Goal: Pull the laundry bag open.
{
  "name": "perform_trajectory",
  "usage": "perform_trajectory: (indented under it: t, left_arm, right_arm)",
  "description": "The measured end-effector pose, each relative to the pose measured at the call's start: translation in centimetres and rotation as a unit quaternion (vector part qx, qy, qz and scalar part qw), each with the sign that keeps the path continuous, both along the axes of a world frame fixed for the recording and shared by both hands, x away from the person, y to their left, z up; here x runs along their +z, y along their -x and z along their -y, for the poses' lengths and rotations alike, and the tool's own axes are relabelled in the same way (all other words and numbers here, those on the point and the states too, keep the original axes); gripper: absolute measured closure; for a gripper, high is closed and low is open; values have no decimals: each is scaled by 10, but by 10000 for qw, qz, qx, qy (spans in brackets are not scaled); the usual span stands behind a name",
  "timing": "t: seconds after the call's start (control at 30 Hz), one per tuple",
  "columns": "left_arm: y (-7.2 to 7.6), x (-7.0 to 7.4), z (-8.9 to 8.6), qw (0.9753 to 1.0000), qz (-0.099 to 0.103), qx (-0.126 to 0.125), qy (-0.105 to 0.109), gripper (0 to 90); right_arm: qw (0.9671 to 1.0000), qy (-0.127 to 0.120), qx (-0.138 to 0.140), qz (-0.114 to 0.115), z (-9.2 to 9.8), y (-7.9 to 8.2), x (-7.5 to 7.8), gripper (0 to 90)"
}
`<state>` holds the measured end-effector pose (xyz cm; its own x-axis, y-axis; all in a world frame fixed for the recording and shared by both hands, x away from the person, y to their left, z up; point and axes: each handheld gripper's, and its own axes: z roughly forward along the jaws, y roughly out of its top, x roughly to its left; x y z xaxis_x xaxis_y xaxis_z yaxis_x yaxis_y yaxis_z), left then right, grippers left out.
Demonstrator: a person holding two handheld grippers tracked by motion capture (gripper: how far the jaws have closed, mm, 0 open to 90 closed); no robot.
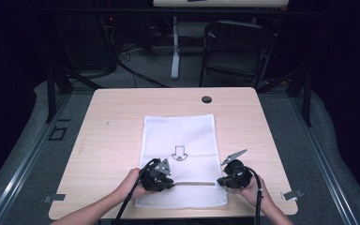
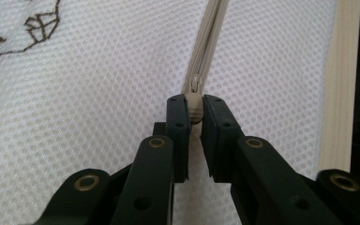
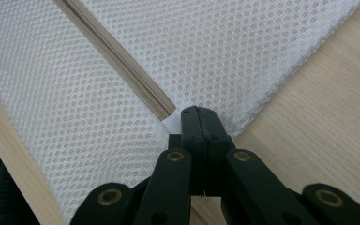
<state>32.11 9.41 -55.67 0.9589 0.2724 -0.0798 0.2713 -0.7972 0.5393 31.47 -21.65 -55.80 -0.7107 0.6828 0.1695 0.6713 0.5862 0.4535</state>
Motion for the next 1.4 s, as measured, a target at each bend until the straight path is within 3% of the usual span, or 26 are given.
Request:
perform_trajectory:
  t: [0.3, 0.53, 0.6, 0.8, 1.4]
  left_arm:
    - [1, 1, -18, 9999, -46, 140, -16, 822]
    - [1, 2, -18, 9999, -40, 111, -5, 822]
    - [1, 2, -19, 9999, -1, 92, -89, 822]
    - [1, 3, -34, 9996, -66, 265, -16, 822]
    - [4, 5, -40, 9997, -24, 239, -4, 823]
  right_arm:
    - [10000, 16, -13, -5, 0, 0, 0, 900]
    - [10000, 12, -7, 1, 0, 0, 0, 900]
    - [10000, 4, -24, -12, -1, 0, 0, 900]
    - [10000, 40, -2, -2, 0, 0, 0, 900]
    - [10000, 4, -6, 7, -1, 0, 0, 900]
